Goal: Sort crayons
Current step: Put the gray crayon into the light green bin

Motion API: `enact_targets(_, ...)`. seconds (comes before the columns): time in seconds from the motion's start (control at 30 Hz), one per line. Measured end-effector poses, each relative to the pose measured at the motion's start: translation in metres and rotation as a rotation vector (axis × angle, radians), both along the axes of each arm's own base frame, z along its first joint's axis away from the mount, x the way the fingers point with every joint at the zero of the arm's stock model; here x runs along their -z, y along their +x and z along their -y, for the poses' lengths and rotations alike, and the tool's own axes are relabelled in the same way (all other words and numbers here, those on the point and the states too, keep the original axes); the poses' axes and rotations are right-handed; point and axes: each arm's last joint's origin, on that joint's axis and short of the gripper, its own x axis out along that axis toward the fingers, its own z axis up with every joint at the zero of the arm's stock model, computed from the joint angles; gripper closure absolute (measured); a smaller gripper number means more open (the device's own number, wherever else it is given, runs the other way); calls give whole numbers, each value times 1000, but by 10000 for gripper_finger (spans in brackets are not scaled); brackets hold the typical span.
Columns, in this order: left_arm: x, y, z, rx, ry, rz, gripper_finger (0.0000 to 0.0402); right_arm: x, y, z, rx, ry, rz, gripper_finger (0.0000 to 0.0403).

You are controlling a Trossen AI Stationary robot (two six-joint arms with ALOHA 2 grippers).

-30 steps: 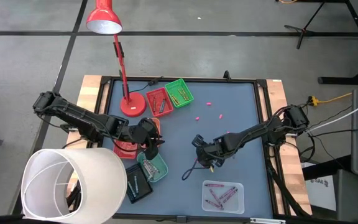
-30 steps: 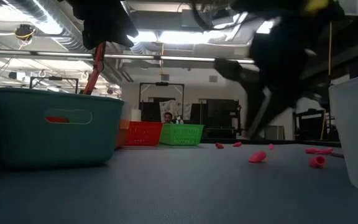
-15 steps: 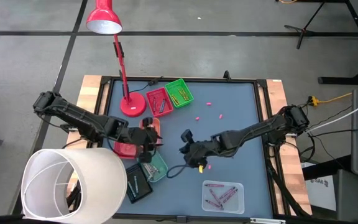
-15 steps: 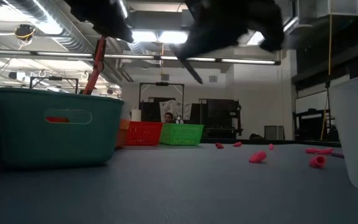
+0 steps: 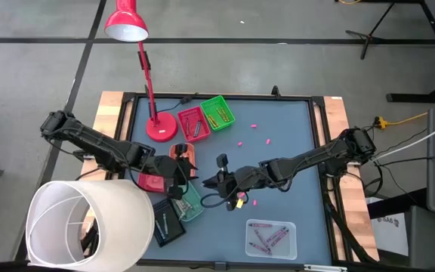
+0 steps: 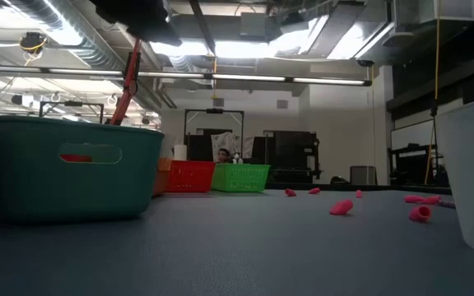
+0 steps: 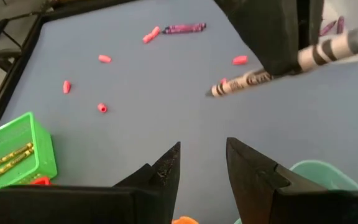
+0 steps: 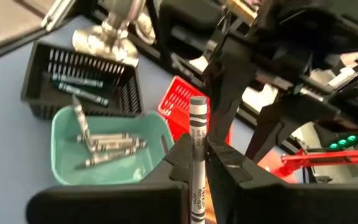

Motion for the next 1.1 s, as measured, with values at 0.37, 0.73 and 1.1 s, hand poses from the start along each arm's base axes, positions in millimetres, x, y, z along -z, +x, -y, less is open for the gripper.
enact_targets(0.37,-9,6,2,4,-29,112,288,-13,4,-1,12,41,138,375)
enact_targets(0.73,-16,10,5,53,3,186,288,-21,5,-1,28,59,210,375)
enact_targets(1.1,-16,8,10,71,0,191,330,-23,5,-1,28,67,234,375)
